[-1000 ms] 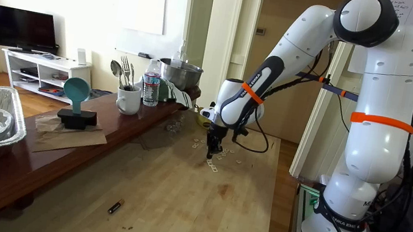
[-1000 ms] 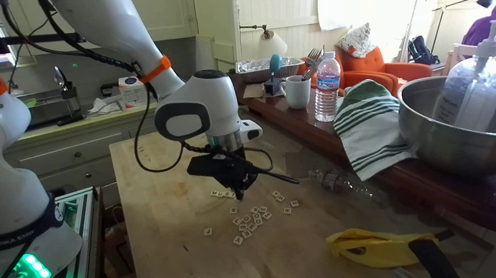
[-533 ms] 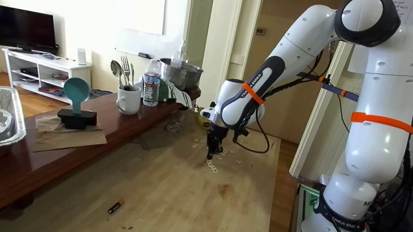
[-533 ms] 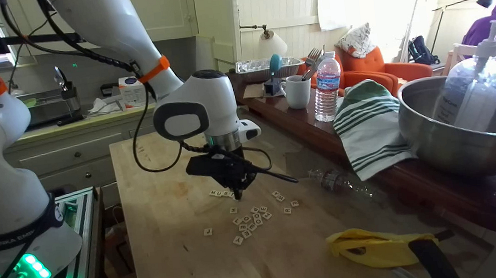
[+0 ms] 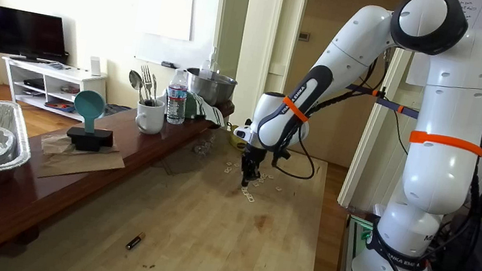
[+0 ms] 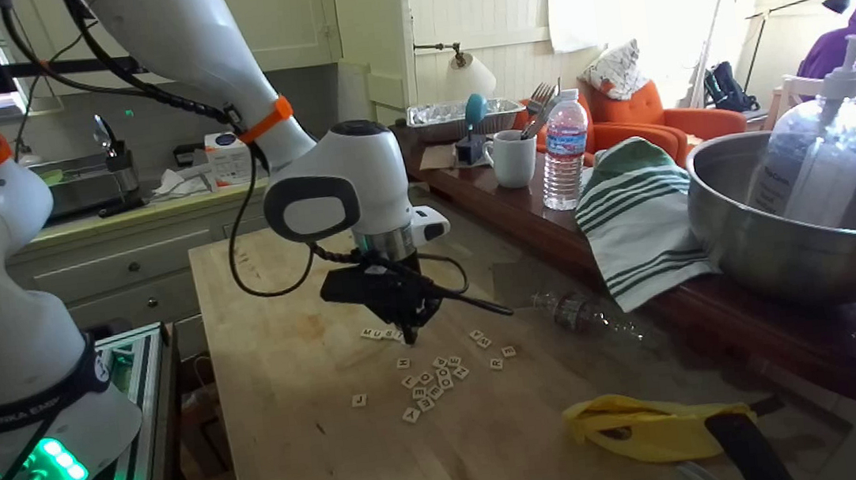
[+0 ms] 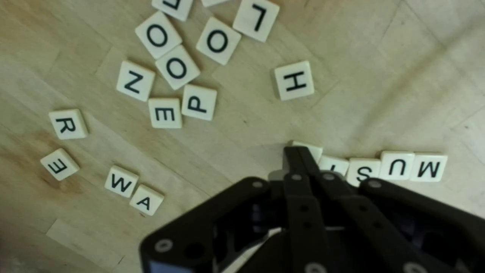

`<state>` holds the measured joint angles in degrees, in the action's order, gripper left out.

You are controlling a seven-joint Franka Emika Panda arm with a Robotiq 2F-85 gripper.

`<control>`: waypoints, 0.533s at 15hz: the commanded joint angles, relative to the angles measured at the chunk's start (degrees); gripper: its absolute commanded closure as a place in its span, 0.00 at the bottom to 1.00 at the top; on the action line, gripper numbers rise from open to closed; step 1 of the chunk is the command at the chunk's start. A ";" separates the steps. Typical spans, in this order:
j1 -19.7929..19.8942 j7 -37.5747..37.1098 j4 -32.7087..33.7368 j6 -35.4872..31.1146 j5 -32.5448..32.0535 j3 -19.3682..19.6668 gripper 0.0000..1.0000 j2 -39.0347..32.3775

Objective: Add the tile letter y to the already spelt word

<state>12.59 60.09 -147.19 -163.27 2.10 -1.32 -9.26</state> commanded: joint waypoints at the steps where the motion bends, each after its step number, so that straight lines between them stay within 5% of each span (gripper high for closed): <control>1: -0.60 0.43 -1.90 -0.59 1.54 -0.53 1.00 0.33; 8: -1.18 0.19 -3.25 -1.50 2.19 -0.94 1.00 2.23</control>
<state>12.13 60.06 -147.96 -163.27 2.81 -1.99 -8.71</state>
